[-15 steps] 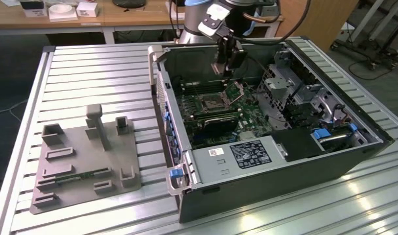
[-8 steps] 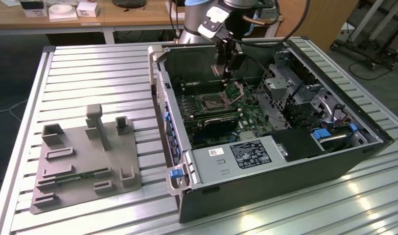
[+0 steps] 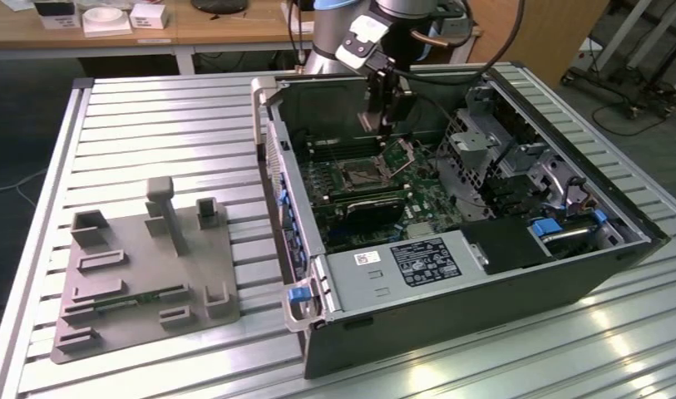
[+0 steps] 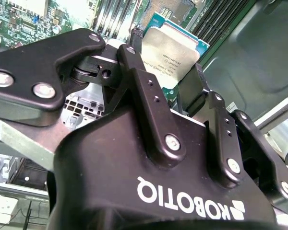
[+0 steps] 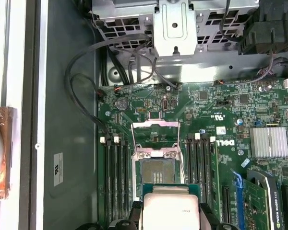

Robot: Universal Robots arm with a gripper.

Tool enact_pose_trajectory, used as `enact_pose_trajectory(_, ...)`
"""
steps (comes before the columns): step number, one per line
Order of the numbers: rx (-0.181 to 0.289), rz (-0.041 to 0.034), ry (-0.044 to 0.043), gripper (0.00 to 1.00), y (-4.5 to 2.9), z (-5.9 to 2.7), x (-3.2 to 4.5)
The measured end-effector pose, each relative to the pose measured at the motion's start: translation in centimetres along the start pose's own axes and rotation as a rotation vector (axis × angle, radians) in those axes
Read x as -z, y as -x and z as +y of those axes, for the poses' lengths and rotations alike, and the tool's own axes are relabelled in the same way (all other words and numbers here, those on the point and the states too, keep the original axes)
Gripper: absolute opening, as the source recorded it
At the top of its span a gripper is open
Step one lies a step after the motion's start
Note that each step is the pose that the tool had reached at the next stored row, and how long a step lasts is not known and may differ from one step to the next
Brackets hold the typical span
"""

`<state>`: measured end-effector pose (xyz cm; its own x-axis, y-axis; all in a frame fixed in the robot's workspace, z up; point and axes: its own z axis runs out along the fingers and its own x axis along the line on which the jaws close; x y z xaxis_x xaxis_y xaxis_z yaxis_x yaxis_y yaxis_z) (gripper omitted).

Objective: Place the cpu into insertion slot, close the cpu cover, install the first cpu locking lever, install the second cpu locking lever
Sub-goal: 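Place the cpu into insertion slot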

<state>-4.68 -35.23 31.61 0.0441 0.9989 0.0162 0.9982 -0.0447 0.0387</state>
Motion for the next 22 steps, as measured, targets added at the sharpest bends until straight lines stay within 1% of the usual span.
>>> enact_pose_trajectory(13,0.000,0.0013,-0.0002,0.54,0.01,-0.01,-0.17)
enact_pose_trajectory(22,0.000,0.0014,-0.0002,0.54,0.01,-0.02,-0.53)
